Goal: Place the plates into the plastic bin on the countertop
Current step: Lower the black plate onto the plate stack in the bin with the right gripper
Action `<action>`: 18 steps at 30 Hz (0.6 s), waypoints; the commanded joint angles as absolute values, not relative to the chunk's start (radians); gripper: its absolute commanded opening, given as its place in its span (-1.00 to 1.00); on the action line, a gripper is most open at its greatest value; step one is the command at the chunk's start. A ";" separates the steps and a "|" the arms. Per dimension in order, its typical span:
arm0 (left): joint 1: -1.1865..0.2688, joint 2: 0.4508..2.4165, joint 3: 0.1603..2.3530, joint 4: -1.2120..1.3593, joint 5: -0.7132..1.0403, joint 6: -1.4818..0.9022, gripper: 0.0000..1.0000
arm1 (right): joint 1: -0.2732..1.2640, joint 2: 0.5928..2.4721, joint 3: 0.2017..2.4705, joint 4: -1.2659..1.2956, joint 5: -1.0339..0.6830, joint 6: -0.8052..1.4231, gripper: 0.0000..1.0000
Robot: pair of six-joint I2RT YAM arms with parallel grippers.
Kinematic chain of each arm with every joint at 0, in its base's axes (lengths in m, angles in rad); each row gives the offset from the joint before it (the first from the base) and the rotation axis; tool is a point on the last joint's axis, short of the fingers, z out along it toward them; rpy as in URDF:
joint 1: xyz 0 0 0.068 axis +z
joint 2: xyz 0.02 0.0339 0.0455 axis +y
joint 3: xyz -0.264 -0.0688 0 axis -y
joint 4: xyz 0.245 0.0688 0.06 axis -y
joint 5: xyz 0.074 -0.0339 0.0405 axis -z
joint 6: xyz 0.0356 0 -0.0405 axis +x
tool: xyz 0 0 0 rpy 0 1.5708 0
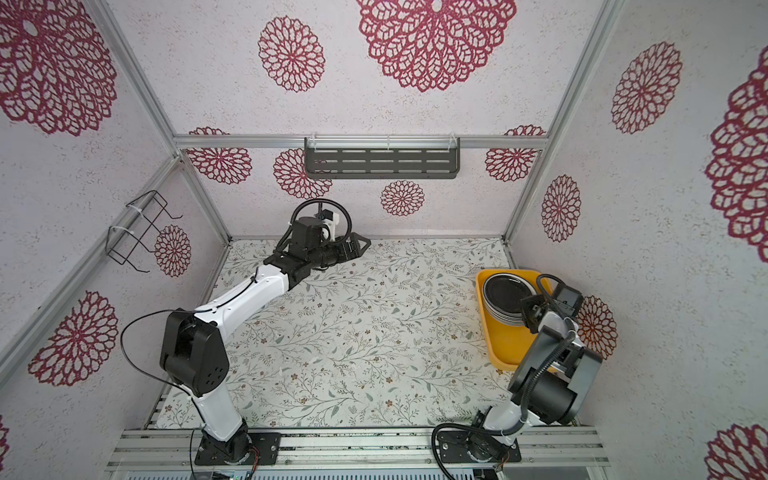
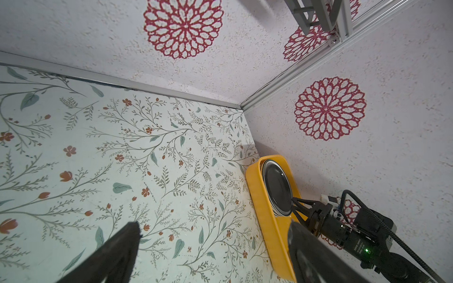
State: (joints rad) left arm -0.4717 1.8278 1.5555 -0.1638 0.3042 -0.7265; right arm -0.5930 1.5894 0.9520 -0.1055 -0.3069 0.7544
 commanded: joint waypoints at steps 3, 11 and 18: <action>-0.477 1.844 1.594 -0.169 0.307 -0.719 0.94 | -0.591 1.551 0.995 -0.131 -0.280 0.722 0.06; -0.477 1.852 1.601 -0.168 0.306 -0.721 0.94 | -0.591 1.511 1.011 -0.145 -0.276 0.691 0.68; -0.474 1.849 1.598 -0.157 0.293 -0.720 0.94 | -0.589 1.468 1.011 -0.130 -0.291 0.672 0.94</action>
State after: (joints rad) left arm -0.4713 1.8416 1.5814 -0.1703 0.3004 -0.7265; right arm -0.5903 1.5188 0.9844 -0.1345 -0.2916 0.6979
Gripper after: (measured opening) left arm 0.971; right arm 0.956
